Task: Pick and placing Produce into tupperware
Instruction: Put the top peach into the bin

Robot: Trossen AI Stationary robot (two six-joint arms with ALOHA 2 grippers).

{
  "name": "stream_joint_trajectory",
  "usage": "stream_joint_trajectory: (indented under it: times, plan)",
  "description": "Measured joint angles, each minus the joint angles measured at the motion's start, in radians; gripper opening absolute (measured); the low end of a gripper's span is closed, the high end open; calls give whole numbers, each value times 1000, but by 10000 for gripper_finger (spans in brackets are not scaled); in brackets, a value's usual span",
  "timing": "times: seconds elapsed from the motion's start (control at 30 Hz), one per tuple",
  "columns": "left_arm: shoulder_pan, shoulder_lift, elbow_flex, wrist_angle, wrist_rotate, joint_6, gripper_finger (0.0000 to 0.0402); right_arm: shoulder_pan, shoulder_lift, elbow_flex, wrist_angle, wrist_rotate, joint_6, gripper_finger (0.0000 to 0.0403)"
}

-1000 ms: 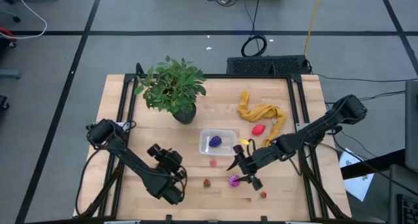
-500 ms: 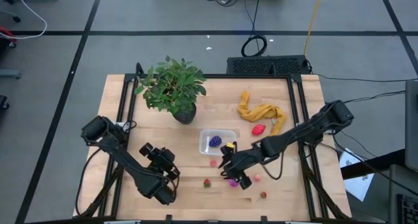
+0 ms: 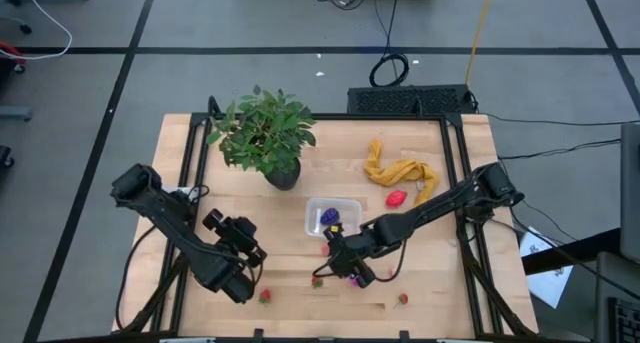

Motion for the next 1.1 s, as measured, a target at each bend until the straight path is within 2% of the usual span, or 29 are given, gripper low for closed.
stream_joint_trajectory:
  times: [0.37, 0.6, 1.1]
  plan:
    - [0, -2, -1, 0, 0, 2, 177, -6, 38, 50, -23, 1, -66, 219]
    - [0, -2, -1, 0, 0, 2, 177, -20, 38, 50, 34, 52, -106, 219]
    - [0, -2, -1, 0, -2, 3, 177, -32, 118, 50, 71, 52, -144, 219]
